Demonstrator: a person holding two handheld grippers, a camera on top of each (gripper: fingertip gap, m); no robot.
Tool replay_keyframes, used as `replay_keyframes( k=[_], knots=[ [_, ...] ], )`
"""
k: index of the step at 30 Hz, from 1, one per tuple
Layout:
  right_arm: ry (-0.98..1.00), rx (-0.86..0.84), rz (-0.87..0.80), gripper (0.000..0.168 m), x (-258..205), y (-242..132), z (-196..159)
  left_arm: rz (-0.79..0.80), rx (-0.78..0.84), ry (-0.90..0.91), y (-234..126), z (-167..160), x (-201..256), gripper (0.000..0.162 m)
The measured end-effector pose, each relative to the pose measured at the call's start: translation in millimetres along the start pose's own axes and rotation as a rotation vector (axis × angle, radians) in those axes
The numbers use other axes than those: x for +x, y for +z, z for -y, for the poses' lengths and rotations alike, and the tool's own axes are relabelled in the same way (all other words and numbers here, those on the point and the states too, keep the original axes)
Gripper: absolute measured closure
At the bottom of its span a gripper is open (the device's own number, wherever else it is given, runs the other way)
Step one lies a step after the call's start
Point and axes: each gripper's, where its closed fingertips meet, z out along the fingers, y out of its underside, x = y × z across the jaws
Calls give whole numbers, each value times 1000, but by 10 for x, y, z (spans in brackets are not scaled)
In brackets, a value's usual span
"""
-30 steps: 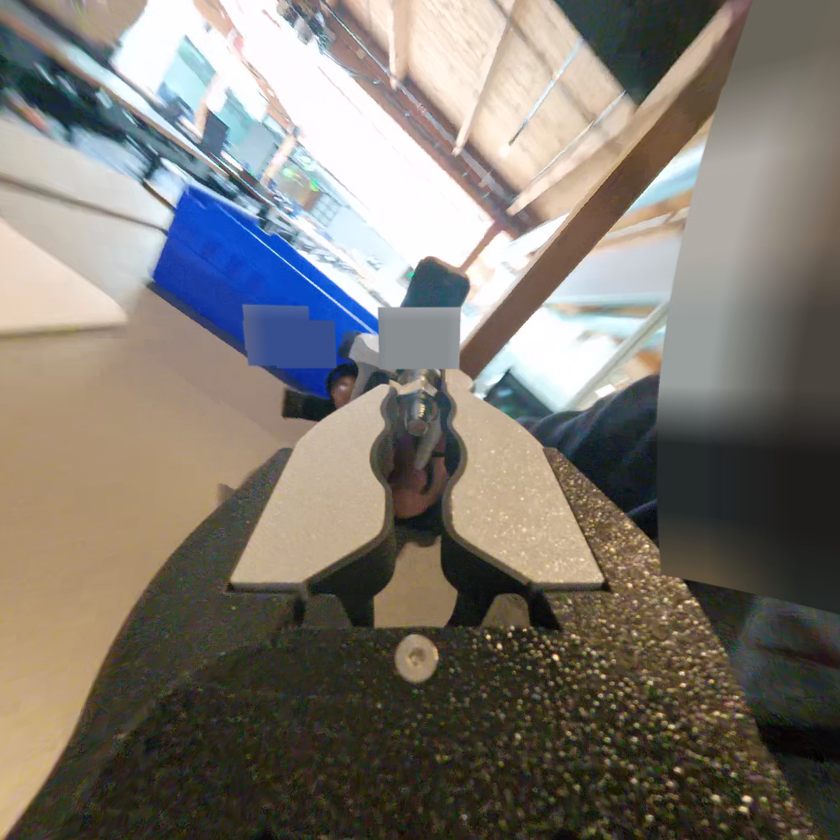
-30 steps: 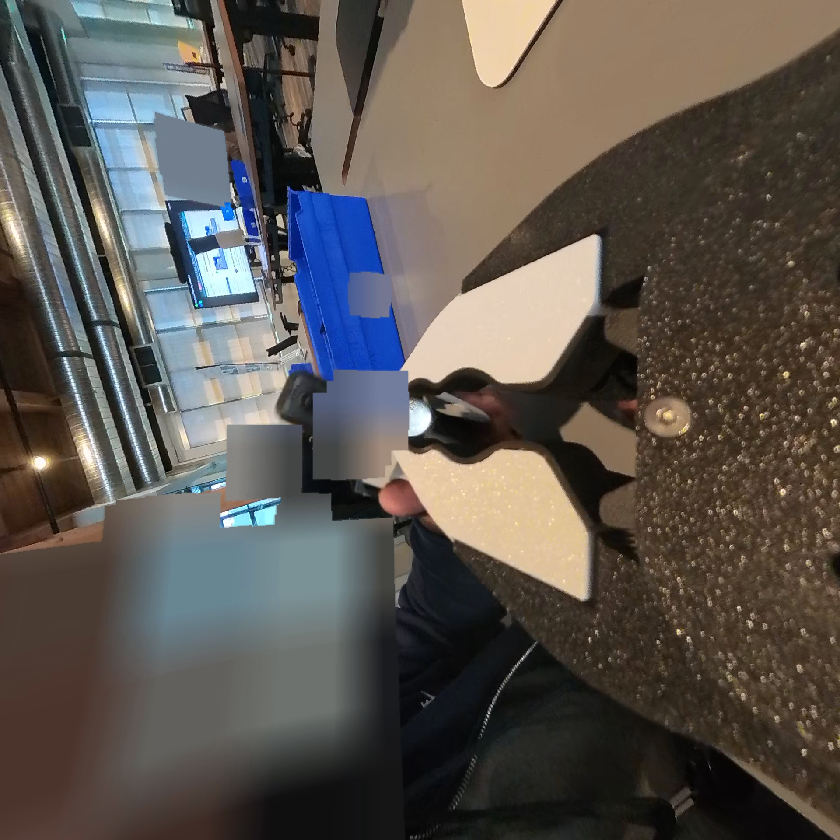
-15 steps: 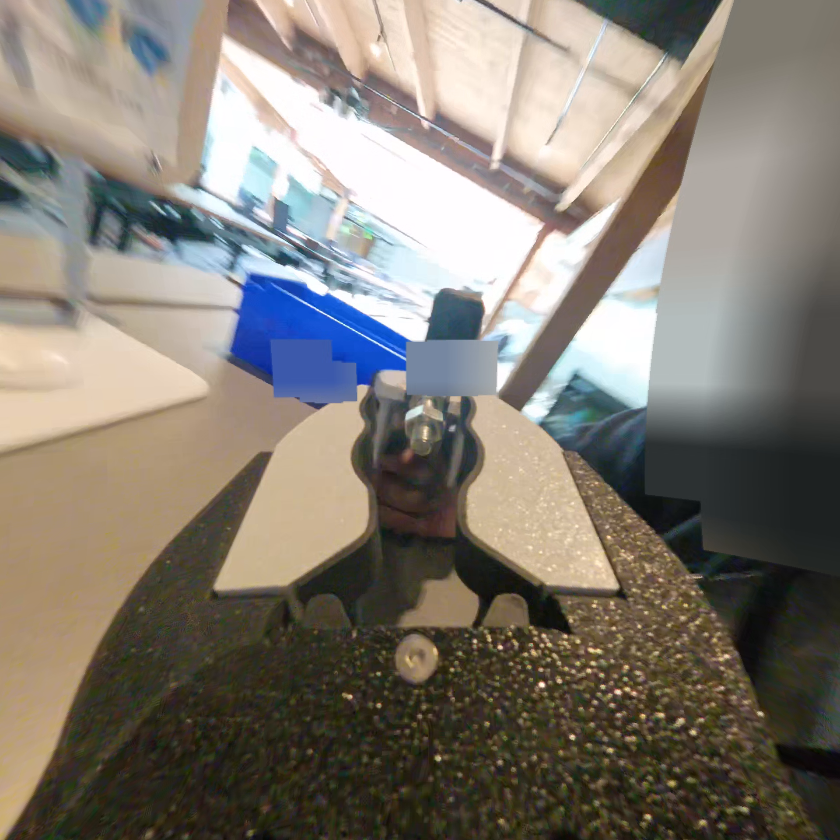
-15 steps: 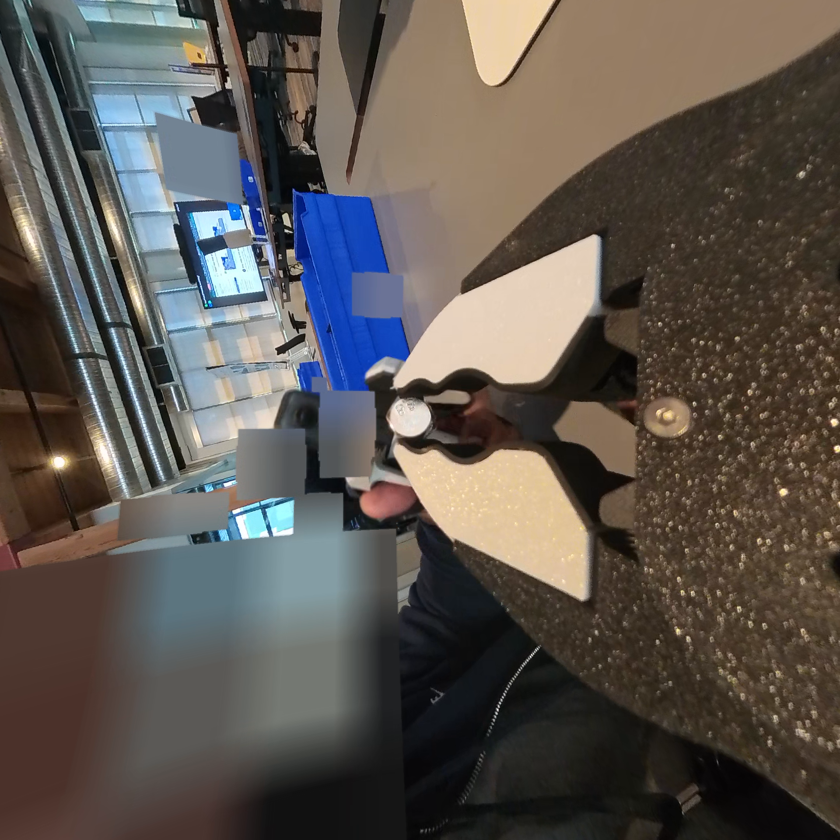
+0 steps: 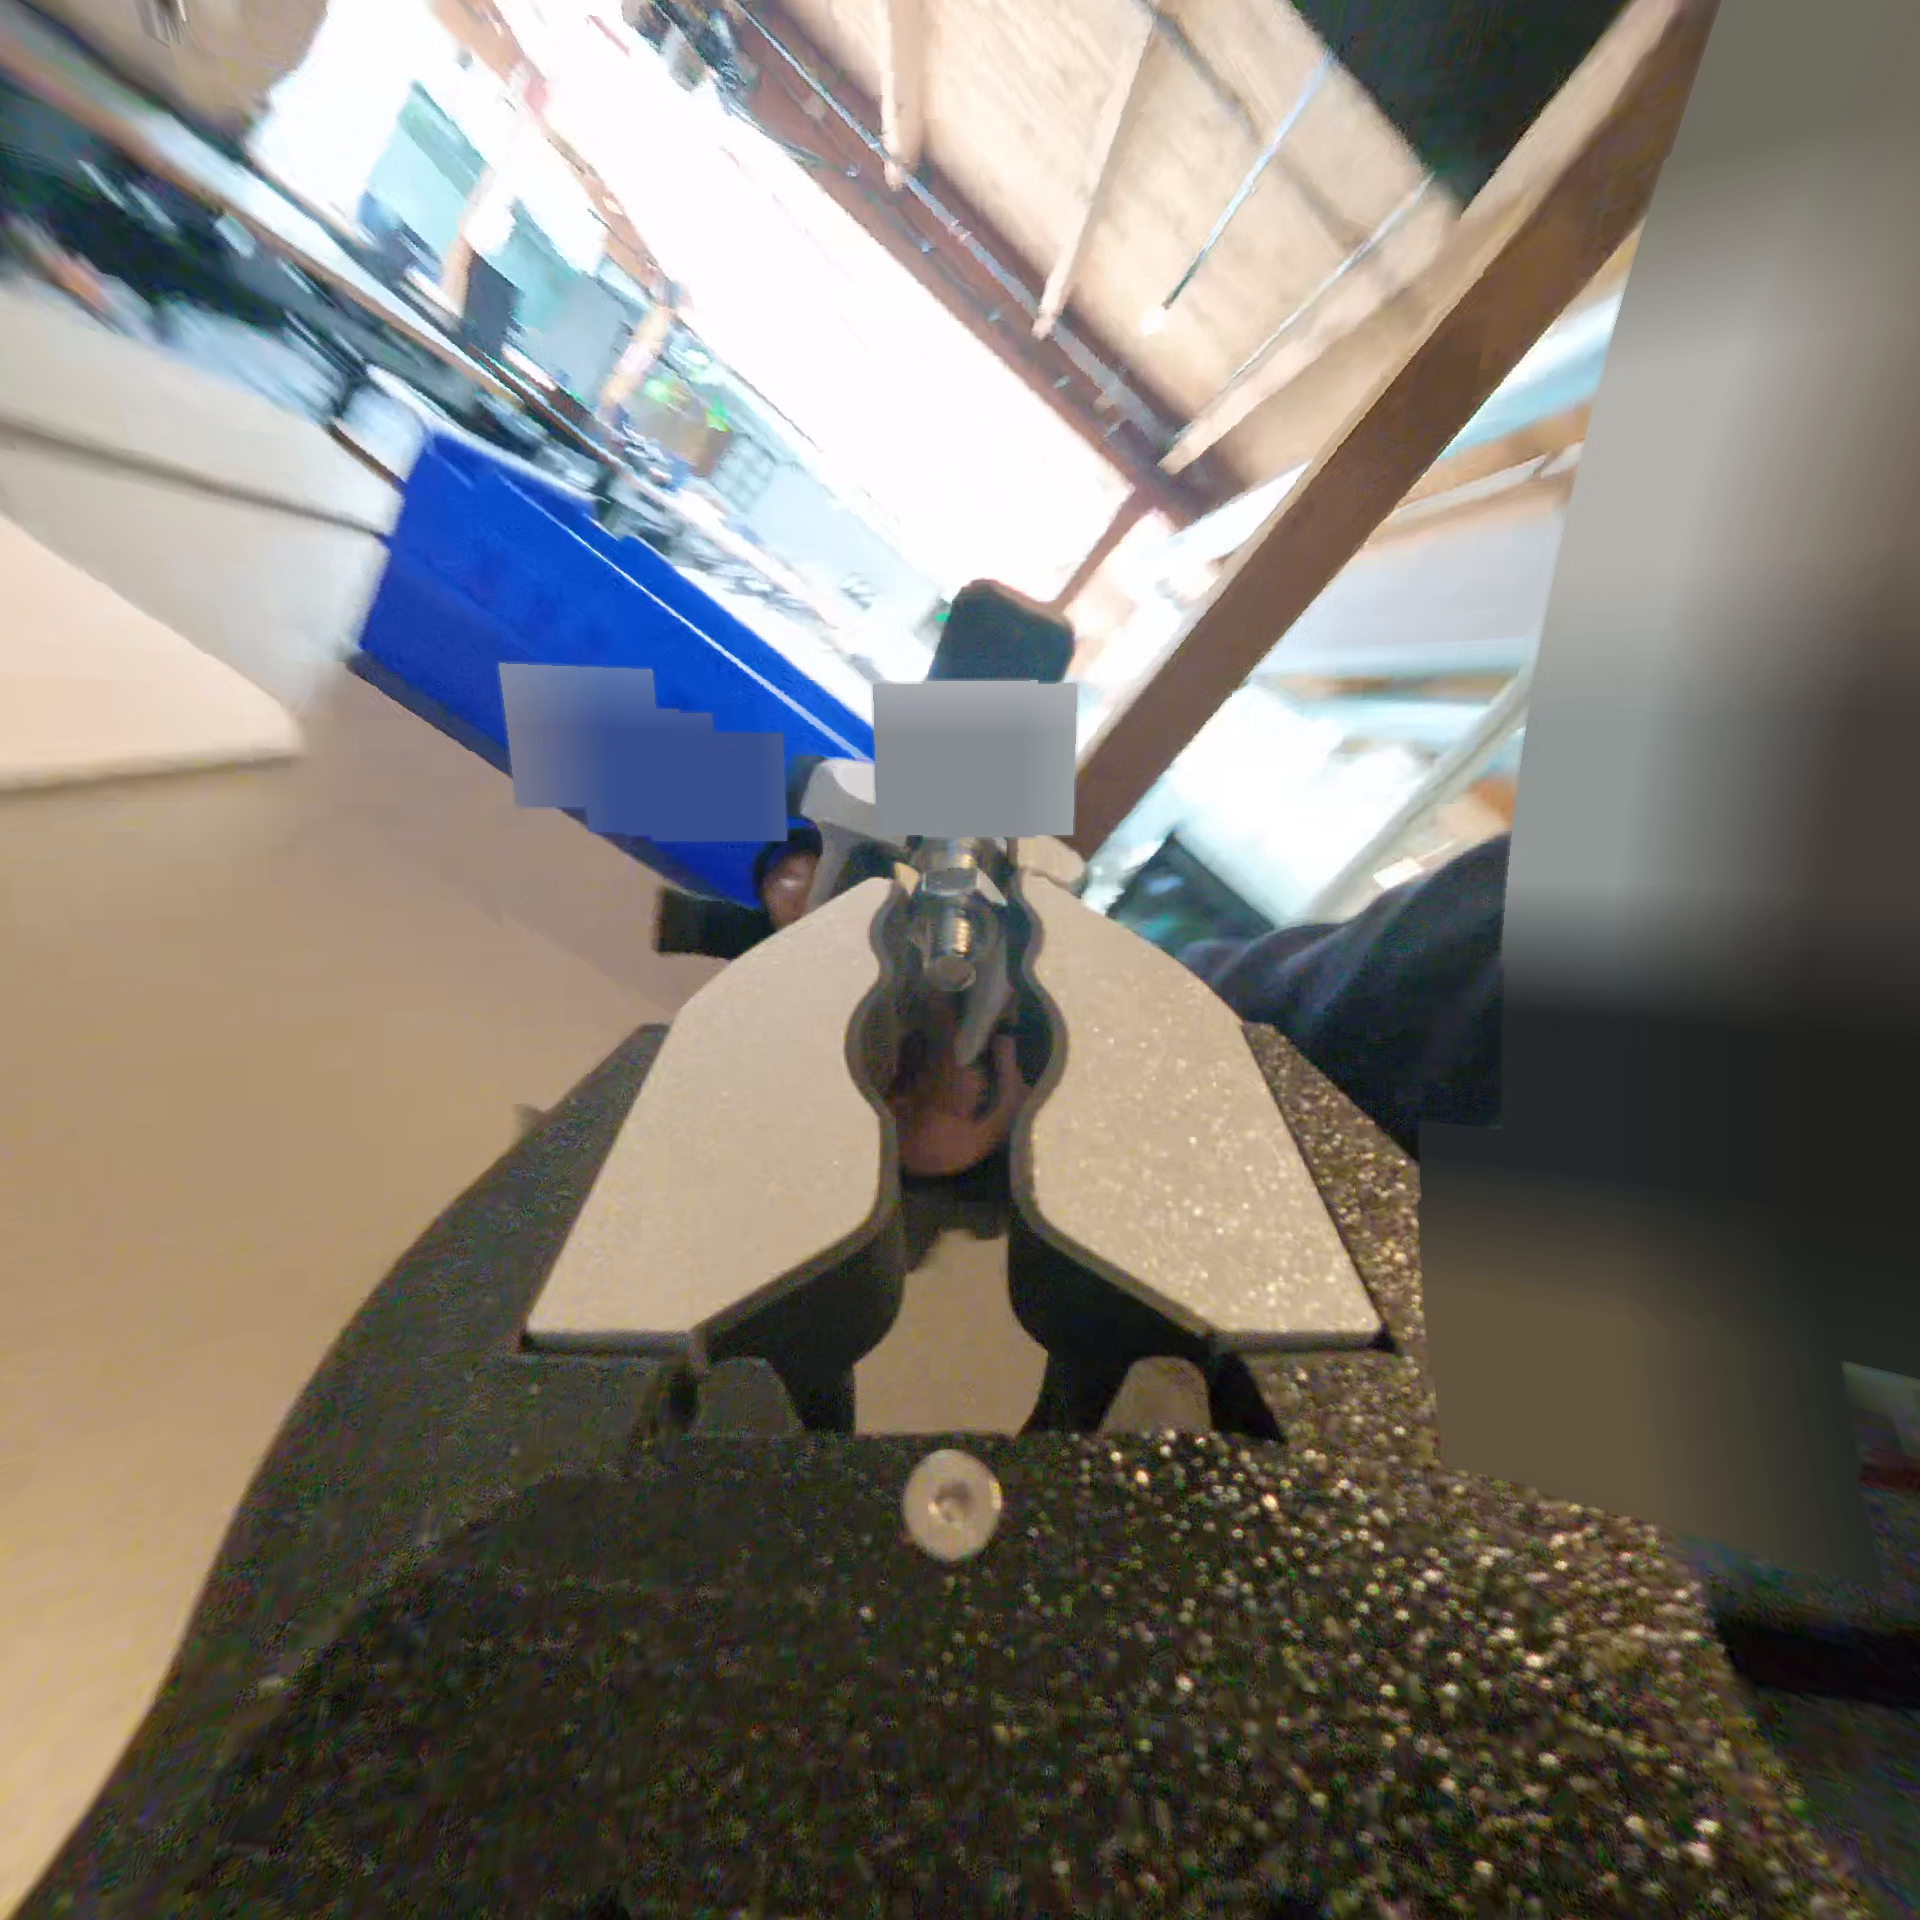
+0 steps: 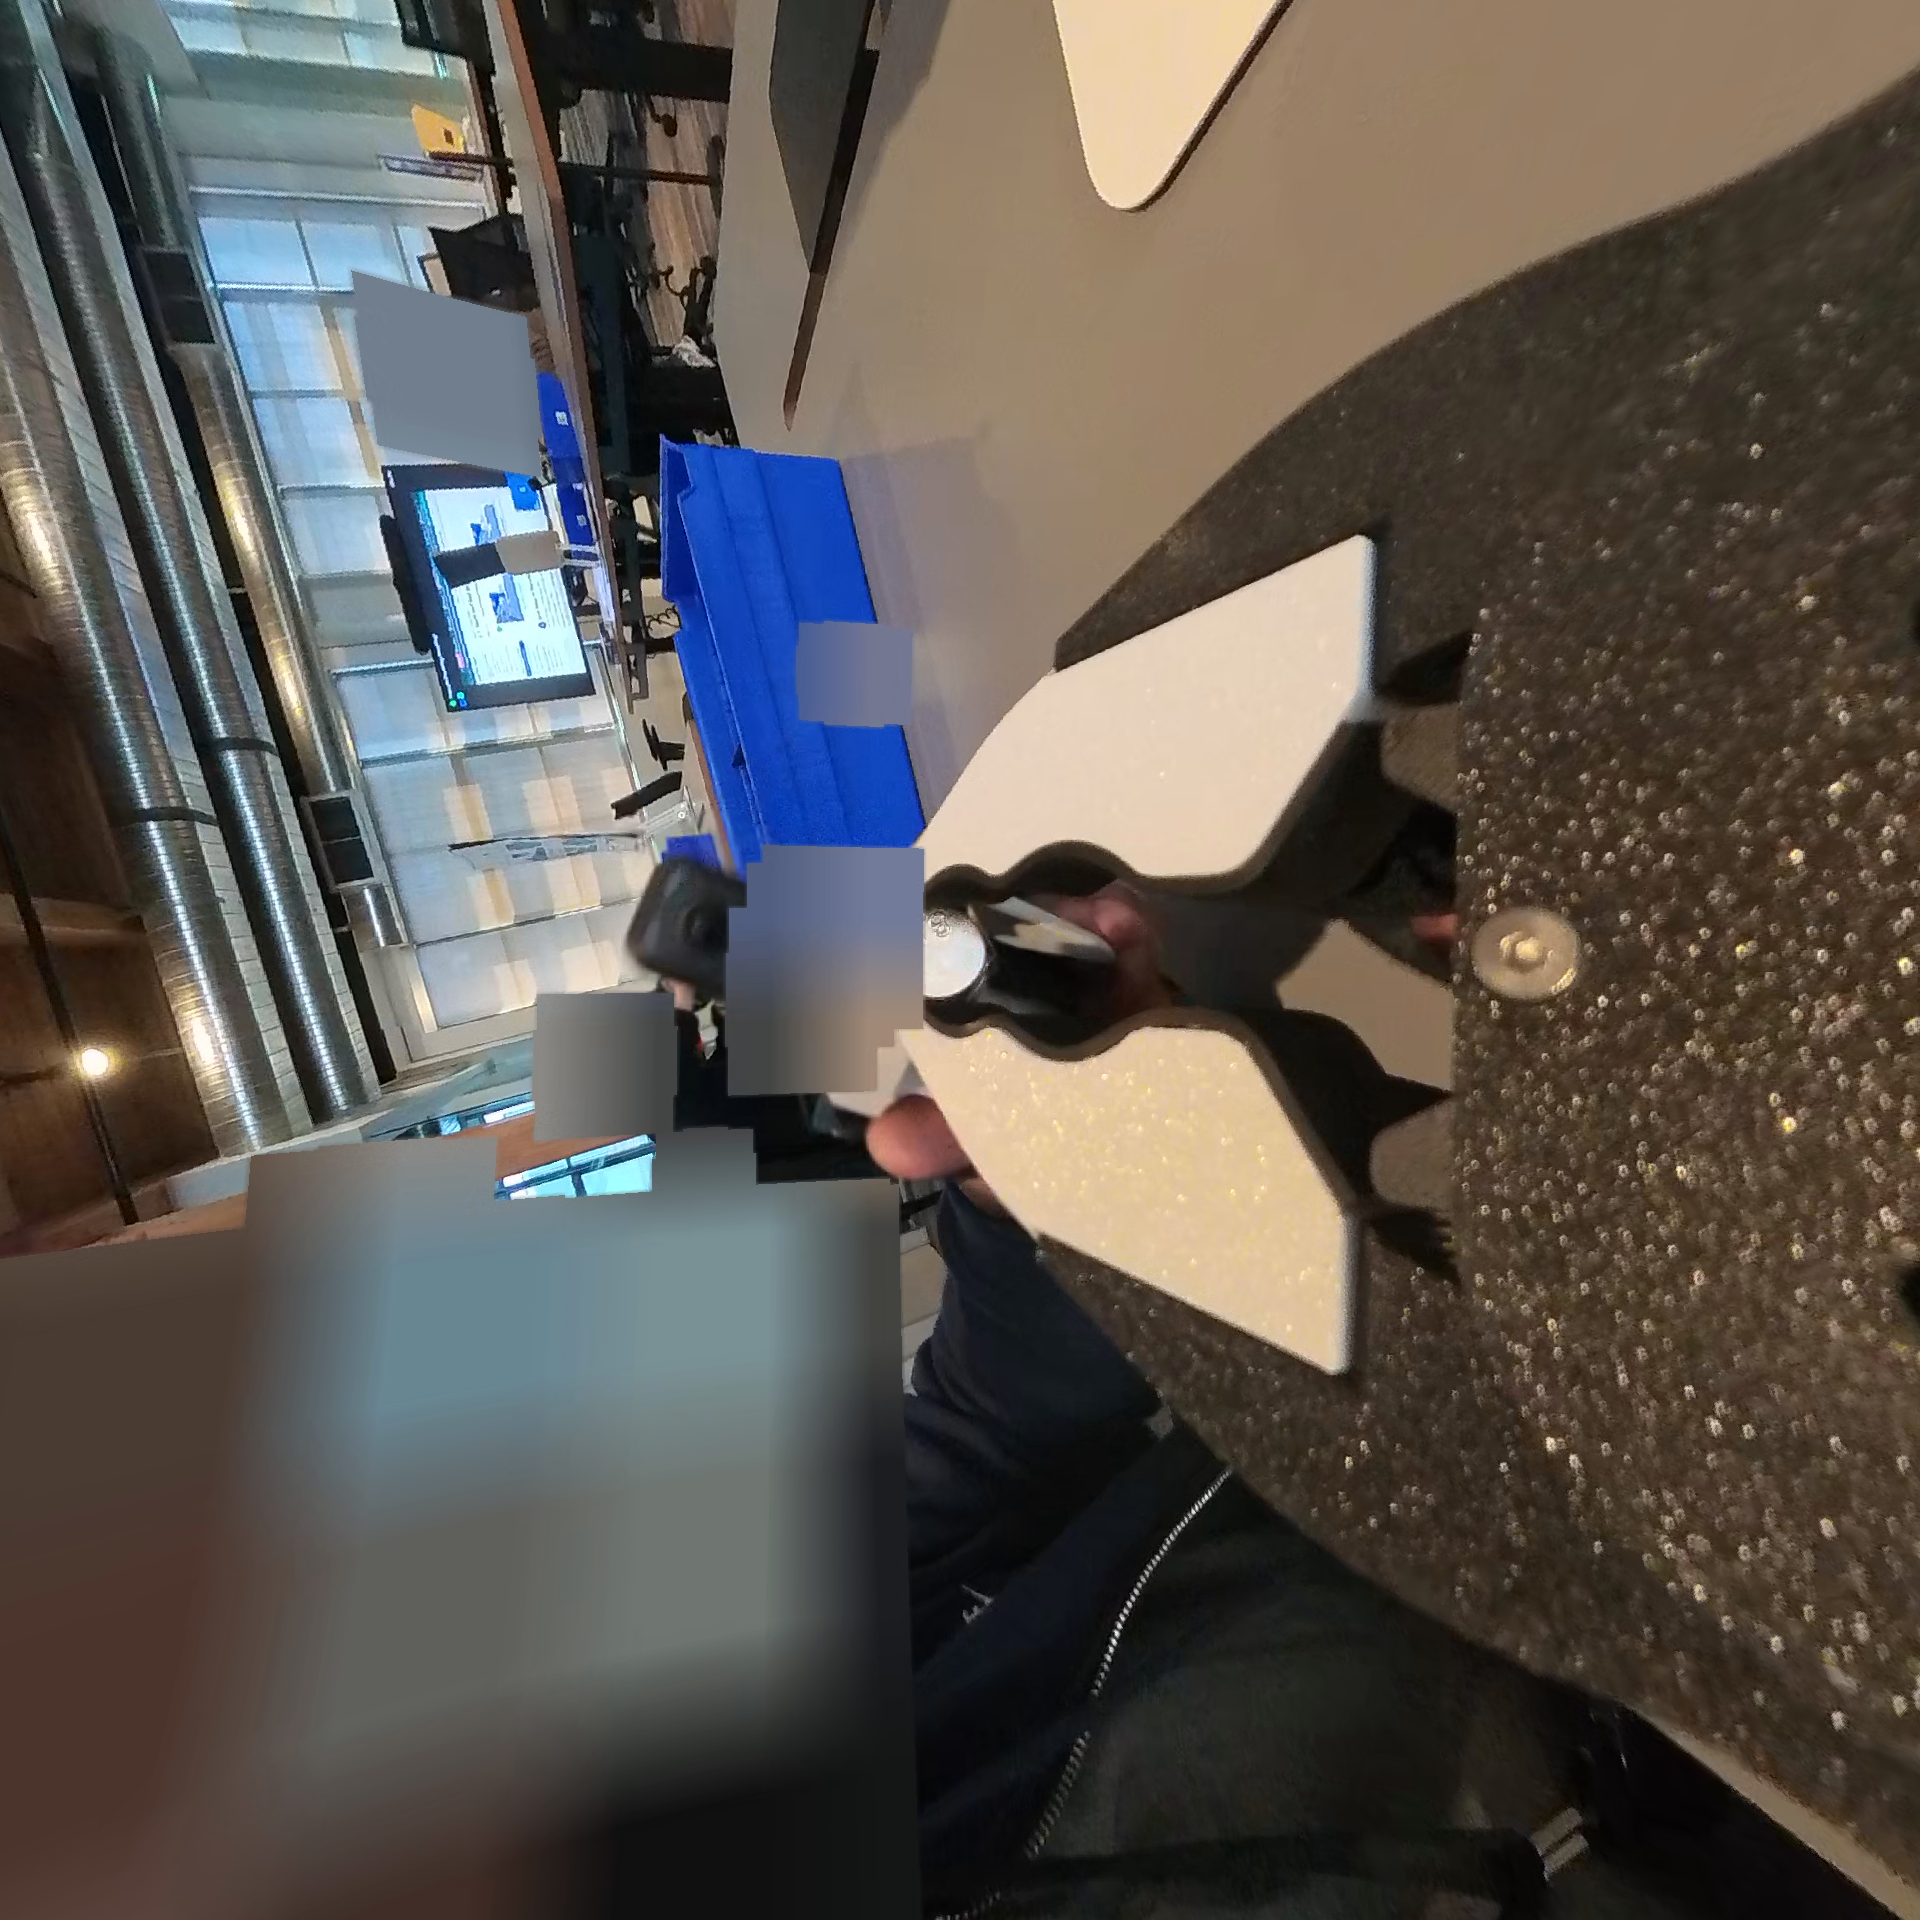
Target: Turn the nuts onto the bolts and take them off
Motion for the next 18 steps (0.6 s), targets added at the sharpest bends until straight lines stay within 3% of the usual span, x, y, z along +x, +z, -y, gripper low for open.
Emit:
replay_keyframes(
  k=[5, 8, 11, 15, 18],
  knots=[
    [17, 7, 0, 152, 6, -4, 3, 355, -155, 888, 2, -15, -29, 145],
    [25, 18, -5, 152, 20, -16, 17, 502, -147, 1174, -1, 22, -32, 142],
    [23, 19, -5, 152, 18, -21, 22, 413, -29, 986, -4, 89, 52, 135],
    [22, 19, -4, 152, 17, -21, 21, 139, 72, 349, -30, 171, 77, 128],
    [21, 17, -3, 151, 15, -18, 18, -22, 91, -31, -40, 143, 28, 128]
  ],
)
